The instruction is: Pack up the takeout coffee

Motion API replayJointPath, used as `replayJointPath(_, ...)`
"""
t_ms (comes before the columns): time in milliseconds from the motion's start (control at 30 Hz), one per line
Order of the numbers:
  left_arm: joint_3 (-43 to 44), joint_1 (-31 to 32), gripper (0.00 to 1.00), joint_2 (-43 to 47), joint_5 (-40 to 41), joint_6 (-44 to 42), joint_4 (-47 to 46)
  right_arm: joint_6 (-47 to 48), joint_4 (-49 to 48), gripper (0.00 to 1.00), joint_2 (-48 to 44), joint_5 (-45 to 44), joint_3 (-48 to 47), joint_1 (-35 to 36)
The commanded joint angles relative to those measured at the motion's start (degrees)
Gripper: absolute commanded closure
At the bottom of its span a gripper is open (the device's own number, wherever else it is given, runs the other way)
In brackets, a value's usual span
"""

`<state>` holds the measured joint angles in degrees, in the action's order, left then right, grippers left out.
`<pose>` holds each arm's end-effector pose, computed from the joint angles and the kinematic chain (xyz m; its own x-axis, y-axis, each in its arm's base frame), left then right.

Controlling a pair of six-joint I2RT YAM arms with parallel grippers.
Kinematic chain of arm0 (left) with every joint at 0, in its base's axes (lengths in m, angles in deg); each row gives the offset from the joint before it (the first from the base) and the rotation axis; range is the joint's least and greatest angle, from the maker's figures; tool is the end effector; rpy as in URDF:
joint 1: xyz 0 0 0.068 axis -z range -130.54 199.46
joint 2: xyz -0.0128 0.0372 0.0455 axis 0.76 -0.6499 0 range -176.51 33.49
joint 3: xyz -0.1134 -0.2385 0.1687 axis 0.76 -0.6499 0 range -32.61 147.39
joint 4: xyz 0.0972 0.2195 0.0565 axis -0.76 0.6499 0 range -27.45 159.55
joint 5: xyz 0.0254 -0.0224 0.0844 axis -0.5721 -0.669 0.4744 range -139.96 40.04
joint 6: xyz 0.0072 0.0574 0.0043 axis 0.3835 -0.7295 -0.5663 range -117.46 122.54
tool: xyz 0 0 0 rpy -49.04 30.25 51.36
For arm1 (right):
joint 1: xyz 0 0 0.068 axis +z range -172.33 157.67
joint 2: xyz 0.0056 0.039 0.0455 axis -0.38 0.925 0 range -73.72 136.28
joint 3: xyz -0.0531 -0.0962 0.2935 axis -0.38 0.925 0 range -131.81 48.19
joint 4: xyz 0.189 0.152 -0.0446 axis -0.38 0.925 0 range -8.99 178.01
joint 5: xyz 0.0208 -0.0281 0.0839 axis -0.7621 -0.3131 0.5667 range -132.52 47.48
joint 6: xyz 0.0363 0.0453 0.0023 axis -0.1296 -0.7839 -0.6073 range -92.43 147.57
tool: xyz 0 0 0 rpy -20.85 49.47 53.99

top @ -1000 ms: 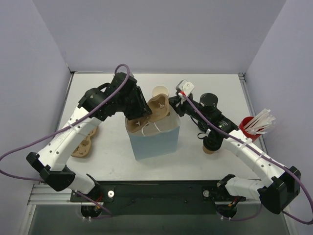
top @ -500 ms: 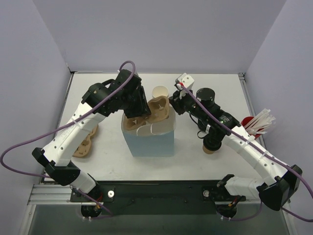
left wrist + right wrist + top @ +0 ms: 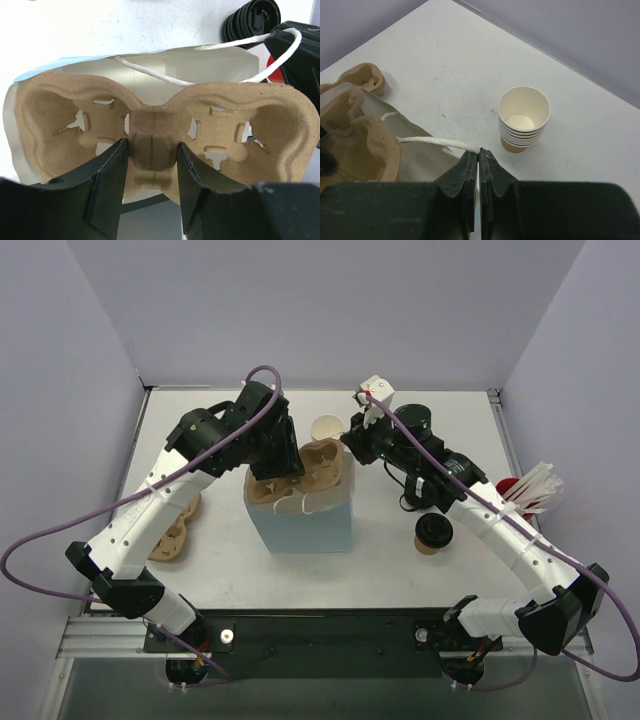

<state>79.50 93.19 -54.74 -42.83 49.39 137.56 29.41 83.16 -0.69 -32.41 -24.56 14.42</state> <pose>0.1973 -0.1815 0.4770 -0.8440 -0.1945 -0.4998 0.0200 0.9198 -0.3918 0.2160 0.1704 0.4599 -0.0105 -0.0474 -0.9988 -0.7302 0.6828 -0.0247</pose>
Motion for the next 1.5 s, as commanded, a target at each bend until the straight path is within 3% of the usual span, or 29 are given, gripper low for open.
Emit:
replayJointPath(0,3.20,0.04,0.66,-0.54,2.79,-2.29,4.09,-1.85,1.89,1.00,0.97,-2.38,-3.45,-0.63)
replayJointPath(1100,8.56,5.23,0.66,-10.12,11.06,-4.93,15.17,-6.33,4.44,1.00,0.18,-2.55,-3.89,1.66)
replayJointPath(1467,4.70,5.93,0.66,-8.28,11.49,-5.10,15.35,-8.18,9.62,1.00,2.64,-7.91,-7.58,1.04)
